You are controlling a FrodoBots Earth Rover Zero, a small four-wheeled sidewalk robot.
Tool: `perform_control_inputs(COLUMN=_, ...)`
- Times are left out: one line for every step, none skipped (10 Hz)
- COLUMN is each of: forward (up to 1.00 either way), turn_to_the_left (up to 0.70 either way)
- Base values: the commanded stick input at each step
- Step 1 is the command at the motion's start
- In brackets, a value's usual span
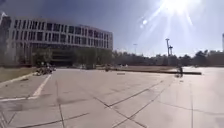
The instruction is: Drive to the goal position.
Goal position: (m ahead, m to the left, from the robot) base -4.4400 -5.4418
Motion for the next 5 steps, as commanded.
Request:
perform_control_inputs(forward=0.0, turn_to_the_left=-0.7)
perform_control_inputs(forward=0.0, turn_to_the_left=-0.7)
perform_control_inputs(forward=0.0, turn_to_the_left=-0.7)
perform_control_inputs(forward=0.0, turn_to_the_left=-0.7)
perform_control_inputs(forward=0.0, turn_to_the_left=-0.7)
